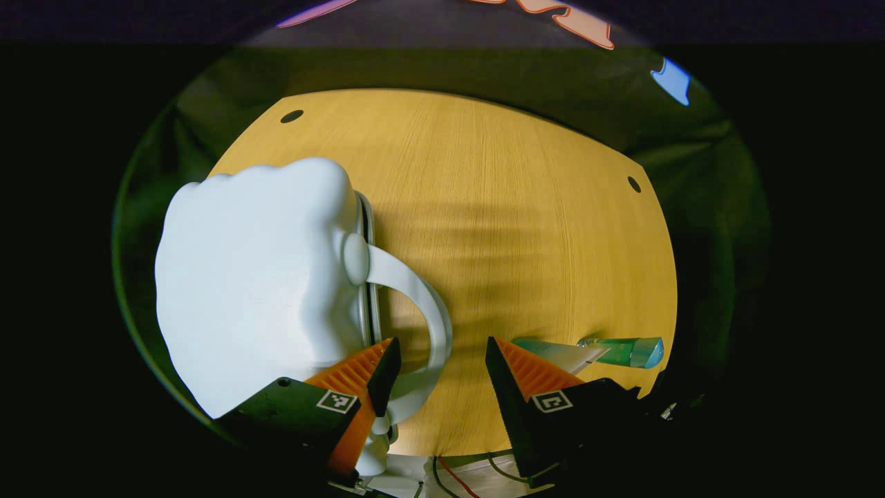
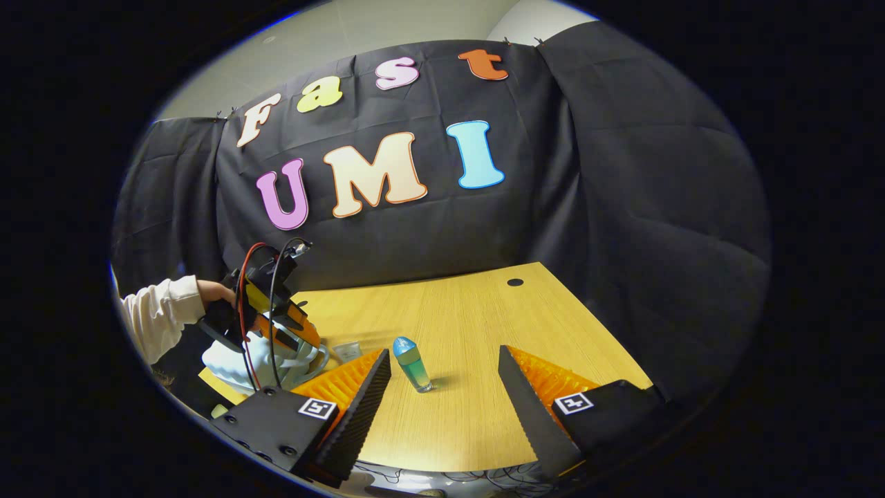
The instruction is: First open the suitcase, pack the skin care products into it, and then close the suitcase.
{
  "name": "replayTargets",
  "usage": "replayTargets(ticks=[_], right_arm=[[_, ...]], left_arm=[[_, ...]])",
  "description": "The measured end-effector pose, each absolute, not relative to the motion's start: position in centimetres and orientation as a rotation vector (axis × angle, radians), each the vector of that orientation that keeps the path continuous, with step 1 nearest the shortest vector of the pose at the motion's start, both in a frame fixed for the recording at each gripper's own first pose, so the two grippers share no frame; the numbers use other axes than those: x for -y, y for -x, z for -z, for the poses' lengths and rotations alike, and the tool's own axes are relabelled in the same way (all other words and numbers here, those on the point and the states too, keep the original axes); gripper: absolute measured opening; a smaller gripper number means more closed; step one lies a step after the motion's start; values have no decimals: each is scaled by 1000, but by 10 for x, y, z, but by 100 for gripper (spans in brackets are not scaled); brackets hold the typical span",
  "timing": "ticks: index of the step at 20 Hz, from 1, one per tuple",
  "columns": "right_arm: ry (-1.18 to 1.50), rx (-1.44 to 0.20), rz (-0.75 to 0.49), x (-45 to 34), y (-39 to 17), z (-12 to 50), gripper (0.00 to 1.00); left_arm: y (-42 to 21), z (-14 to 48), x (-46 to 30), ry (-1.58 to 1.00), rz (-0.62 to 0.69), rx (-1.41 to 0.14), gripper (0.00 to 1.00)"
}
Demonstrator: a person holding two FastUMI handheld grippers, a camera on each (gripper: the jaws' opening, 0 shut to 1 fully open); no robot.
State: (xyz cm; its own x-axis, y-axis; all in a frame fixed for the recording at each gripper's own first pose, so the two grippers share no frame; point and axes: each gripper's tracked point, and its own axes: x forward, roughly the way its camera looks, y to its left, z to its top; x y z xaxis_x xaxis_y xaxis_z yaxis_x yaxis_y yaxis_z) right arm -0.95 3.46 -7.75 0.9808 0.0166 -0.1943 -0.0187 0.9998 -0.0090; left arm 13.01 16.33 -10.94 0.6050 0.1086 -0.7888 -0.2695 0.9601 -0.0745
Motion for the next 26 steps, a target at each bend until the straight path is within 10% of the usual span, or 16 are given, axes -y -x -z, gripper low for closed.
replayTargets(ticks=[9,14,26], right_arm=[[6,-185,7,-24,11,75,98],[-12,-198,15,-19,12,79,98],[19,-203,-17,-23,8,77,98]], left_arm=[[-136,139,-176,140,-284,-994,53],[-137,158,-169,206,-253,-1024,21],[-139,130,-154,259,-112,-953,7]])
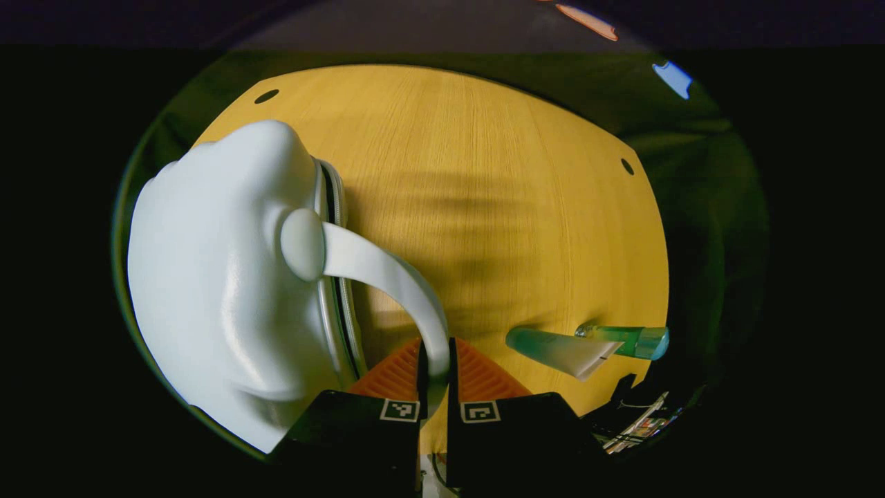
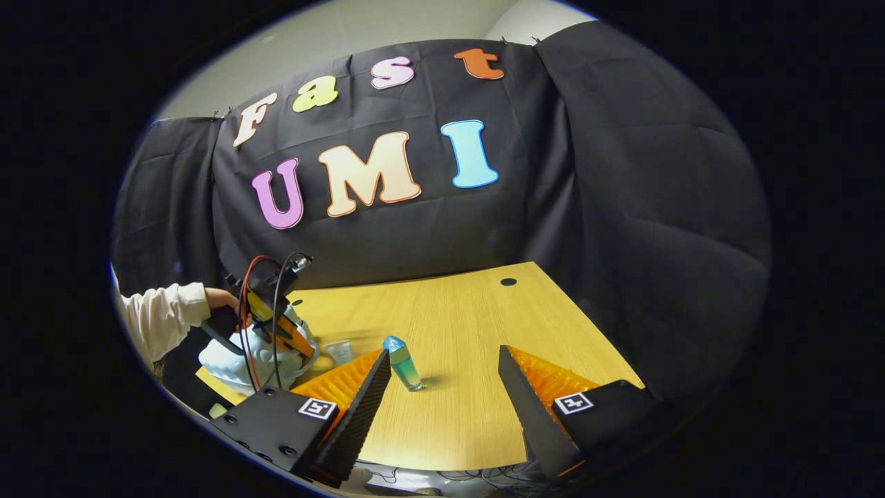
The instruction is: First open the suitcase, pack the skin care products into it, and then close the suitcase.
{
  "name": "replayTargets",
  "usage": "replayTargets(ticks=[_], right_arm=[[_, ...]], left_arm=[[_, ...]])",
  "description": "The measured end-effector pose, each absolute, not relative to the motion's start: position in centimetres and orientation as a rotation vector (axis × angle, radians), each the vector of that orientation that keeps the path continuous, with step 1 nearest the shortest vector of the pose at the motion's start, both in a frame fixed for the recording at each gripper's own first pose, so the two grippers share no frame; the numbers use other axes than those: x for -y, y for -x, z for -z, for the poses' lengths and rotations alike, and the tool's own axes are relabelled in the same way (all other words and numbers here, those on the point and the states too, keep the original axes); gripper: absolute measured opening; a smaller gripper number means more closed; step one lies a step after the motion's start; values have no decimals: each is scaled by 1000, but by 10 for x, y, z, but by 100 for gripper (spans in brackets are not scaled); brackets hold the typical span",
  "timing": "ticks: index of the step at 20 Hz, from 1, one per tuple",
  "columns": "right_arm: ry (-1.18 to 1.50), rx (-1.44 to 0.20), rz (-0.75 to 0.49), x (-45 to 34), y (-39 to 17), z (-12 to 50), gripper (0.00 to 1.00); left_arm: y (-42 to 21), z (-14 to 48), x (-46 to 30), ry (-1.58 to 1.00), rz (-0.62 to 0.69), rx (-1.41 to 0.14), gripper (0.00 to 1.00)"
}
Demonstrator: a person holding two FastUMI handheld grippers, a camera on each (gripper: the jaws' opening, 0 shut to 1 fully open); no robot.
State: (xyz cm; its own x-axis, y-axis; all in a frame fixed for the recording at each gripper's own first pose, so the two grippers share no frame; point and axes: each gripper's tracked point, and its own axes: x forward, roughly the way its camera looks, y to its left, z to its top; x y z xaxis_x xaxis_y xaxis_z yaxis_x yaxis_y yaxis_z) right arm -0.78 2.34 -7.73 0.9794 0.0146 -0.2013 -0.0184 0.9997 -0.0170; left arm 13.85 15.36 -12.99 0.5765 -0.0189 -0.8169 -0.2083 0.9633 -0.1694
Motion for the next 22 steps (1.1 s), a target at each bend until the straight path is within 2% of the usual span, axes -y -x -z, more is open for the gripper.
replayTargets(ticks=[6,10,13,14,15,22], right_arm=[[6,-199,-58,-36,2,78,98],[-16,-206,-100,-52,-6,83,98],[-19,-196,-126,-60,-13,81,98],[-19,-196,-132,-63,-15,81,95],[-18,-198,-139,-64,-17,82,98],[-6,-197,-145,-70,-21,82,98]], left_arm=[[-132,85,-146,387,-55,-847,8],[-122,42,-157,425,-66,-733,8],[-109,13,-174,447,-95,-642,8],[-104,6,-182,459,-105,-618,8],[-101,-2,-188,476,-119,-591,7],[-58,-42,-268,517,-251,-454,8]])
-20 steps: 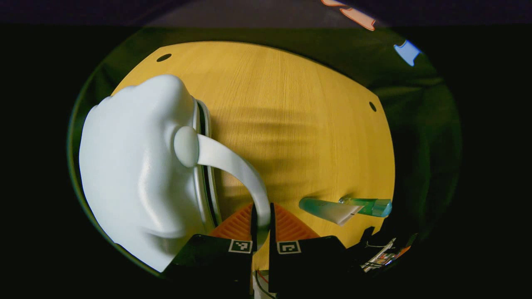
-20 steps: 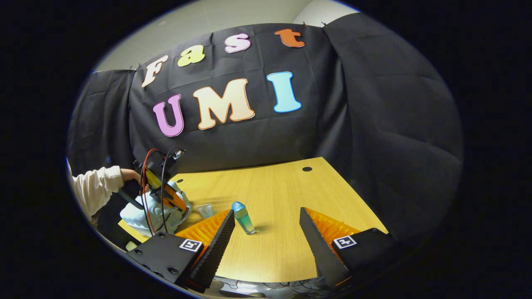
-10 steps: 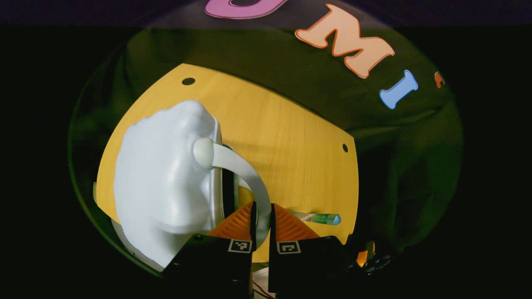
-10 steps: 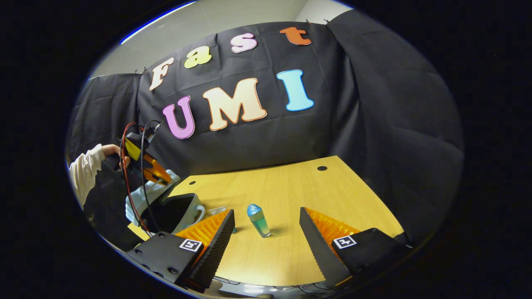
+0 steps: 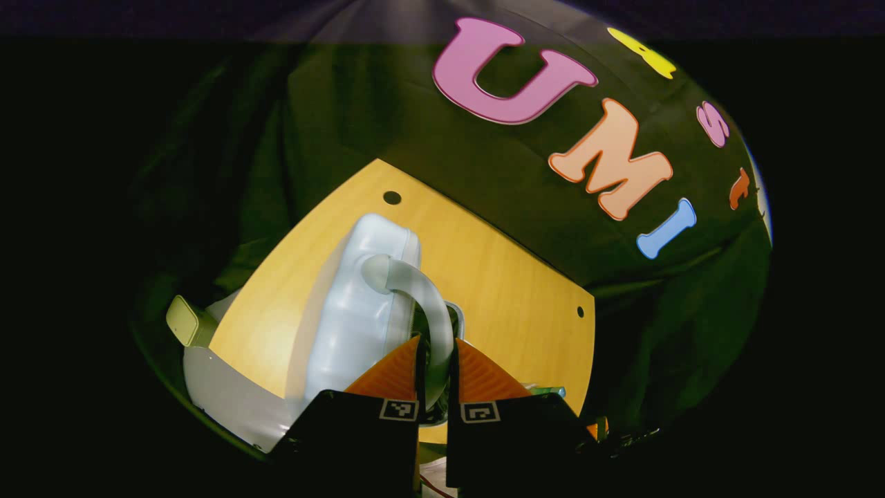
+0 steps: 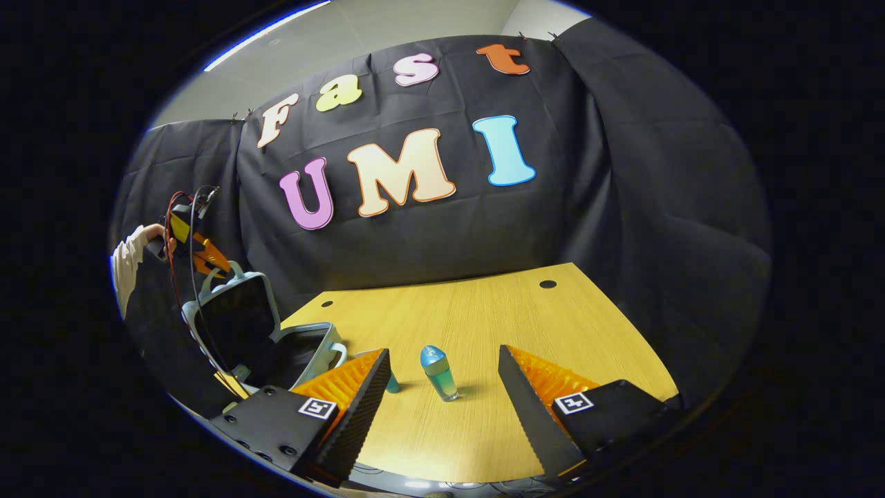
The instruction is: First open the suitcase, pack the skin care products into it, and then close the suitcase.
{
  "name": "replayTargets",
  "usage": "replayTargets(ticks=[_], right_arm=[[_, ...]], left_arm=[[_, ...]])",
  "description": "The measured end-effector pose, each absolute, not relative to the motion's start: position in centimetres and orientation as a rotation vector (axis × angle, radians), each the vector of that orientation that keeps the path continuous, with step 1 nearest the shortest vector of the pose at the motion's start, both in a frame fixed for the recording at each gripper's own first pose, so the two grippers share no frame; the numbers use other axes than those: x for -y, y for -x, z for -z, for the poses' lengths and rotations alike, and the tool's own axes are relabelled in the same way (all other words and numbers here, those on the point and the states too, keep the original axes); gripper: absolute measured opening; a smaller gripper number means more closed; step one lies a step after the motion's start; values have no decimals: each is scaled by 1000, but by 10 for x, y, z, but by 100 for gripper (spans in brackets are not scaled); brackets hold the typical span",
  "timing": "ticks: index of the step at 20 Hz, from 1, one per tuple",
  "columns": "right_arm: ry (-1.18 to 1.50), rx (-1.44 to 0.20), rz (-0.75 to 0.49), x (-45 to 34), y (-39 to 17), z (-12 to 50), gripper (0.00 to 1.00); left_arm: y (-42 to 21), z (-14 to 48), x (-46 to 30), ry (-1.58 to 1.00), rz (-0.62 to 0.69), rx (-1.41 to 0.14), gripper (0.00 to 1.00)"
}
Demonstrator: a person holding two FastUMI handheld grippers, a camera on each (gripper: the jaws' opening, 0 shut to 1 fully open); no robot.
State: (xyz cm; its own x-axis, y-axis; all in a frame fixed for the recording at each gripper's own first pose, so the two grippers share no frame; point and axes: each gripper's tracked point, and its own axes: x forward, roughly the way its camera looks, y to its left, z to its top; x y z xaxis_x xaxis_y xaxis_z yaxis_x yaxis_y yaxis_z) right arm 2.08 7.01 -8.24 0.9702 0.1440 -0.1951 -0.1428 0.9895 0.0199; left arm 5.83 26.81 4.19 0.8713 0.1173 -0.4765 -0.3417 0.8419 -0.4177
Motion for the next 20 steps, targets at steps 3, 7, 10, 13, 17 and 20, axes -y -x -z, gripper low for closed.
replayTargets(ticks=[3,7,10,13,17,20], right_arm=[[-18,-190,-145,-80,-22,82,98],[-8,-188,-147,-95,-22,86,98],[-2,-190,-155,-106,-22,88,98],[-5,-174,-154,-114,-22,82,98],[8,-179,-137,-114,-21,81,98],[5,-172,-106,-106,-22,75,95]], left_arm=[[-32,-43,-316,522,-328,-411,8],[1,-38,-369,514,-387,-359,8],[15,-31,-396,499,-409,-350,8],[27,-13,-430,463,-467,-362,7],[48,29,-483,496,-609,-421,7],[56,65,-508,585,-646,-443,7]])
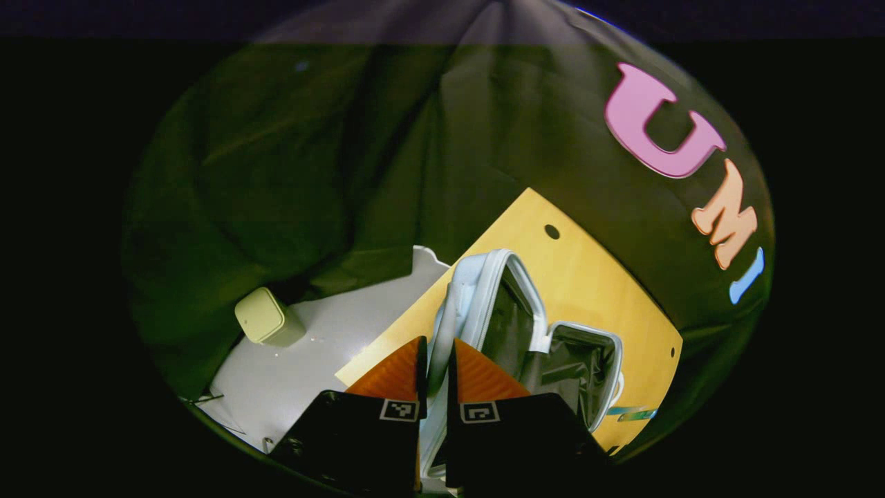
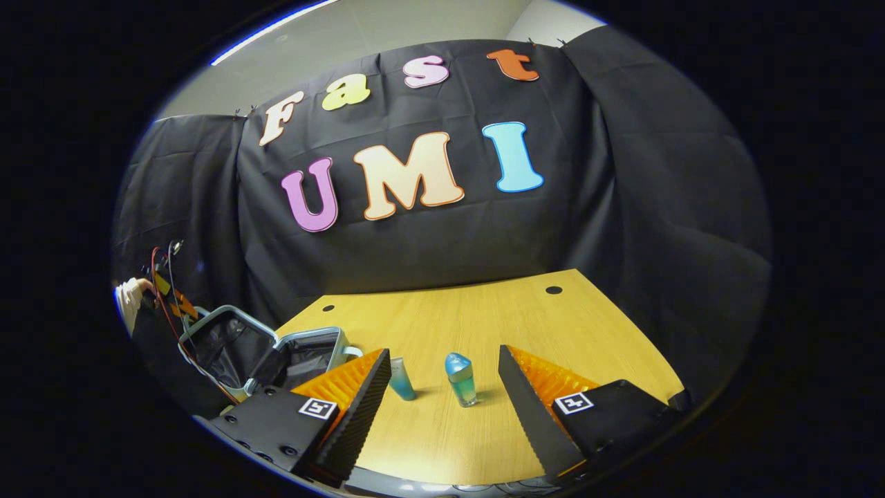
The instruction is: First open the suitcase, pack the skin care products into it, and then close the suitcase.
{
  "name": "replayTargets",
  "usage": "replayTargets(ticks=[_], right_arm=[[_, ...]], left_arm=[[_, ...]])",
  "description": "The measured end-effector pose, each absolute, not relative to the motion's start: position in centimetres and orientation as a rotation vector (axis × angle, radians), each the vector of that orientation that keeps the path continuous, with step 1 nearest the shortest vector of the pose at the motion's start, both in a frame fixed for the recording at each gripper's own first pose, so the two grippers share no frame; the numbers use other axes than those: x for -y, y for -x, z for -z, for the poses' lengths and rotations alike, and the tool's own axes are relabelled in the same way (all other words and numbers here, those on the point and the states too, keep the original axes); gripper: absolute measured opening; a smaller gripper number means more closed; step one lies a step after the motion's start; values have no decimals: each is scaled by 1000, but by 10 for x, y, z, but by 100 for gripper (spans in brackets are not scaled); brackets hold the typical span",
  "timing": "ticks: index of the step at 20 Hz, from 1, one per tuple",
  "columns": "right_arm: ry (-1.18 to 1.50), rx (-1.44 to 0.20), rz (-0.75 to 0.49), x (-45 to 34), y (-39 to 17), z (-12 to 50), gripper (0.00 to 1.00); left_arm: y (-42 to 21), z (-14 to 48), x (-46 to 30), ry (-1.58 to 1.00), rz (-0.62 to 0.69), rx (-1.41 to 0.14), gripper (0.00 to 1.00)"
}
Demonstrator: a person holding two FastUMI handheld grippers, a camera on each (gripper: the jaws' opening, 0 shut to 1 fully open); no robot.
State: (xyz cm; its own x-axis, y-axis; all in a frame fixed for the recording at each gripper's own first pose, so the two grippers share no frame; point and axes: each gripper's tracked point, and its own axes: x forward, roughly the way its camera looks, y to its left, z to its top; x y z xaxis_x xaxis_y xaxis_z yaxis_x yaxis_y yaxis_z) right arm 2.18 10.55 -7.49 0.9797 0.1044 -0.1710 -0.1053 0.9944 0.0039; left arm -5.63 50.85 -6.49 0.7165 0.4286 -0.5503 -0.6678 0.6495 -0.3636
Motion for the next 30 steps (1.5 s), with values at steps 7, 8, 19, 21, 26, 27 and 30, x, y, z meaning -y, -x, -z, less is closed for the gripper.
replayTargets(ticks=[7,8,19,21,26,27,30], right_arm=[[-38,-154,-51,-100,-23,65,98],[-27,-155,-49,-100,-23,66,98],[23,-192,-61,-112,-12,88,98],[26,-203,-55,-109,-12,94,98],[12,-236,-63,-105,-13,110,98],[12,-241,-66,-104,-15,112,98],[13,-269,-75,-99,-23,121,98]], left_arm=[[75,157,-535,693,-687,-558,7],[75,166,-537,707,-689,-570,7],[75,149,-496,471,-697,-644,88],[74,134,-476,368,-707,-657,92],[54,120,-390,188,-612,-694,91],[46,122,-371,151,-581,-699,91],[17,131,-301,102,-461,-707,90]])
